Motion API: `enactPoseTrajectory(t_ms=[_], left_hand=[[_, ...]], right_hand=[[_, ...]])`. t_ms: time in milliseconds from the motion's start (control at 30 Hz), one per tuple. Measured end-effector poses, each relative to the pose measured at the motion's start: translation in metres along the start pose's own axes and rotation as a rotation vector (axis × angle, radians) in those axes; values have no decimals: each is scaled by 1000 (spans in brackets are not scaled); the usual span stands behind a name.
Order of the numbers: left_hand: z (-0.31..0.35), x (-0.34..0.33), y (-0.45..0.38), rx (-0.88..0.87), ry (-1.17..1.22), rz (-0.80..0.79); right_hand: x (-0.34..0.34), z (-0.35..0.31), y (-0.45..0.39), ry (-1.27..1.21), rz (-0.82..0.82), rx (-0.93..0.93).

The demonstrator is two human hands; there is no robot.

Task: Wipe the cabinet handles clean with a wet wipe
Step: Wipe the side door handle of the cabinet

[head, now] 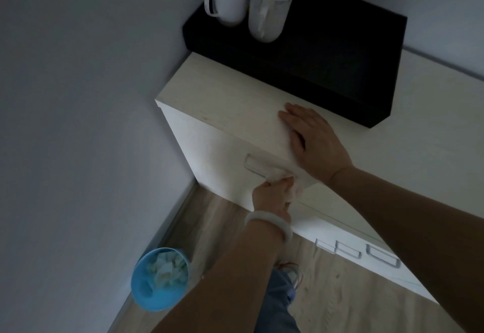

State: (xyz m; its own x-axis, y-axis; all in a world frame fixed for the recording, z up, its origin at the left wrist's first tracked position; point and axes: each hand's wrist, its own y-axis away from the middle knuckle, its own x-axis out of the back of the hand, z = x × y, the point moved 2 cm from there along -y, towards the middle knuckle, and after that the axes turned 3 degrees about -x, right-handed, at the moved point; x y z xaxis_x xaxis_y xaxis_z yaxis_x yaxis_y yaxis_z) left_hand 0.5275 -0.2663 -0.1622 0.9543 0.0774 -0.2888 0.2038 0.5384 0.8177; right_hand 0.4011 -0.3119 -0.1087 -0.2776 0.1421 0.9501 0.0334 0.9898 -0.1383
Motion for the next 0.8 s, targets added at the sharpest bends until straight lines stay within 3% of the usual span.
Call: enactPoseTrajectory(t_ms=[167,433,633,800], left_hand=[[10,9,-8,-12,-71,-19],[69,58,-24,-209,-218,-15],[72,52,-9,-308,-365,114],[72,59,-2,-258,13,12]], right_hand=[[-1,0,1,-16,5,3],[0,2,1,-1,5,4],[1,1,1,-5,5,-6],[0,2,0,11,5,-1]])
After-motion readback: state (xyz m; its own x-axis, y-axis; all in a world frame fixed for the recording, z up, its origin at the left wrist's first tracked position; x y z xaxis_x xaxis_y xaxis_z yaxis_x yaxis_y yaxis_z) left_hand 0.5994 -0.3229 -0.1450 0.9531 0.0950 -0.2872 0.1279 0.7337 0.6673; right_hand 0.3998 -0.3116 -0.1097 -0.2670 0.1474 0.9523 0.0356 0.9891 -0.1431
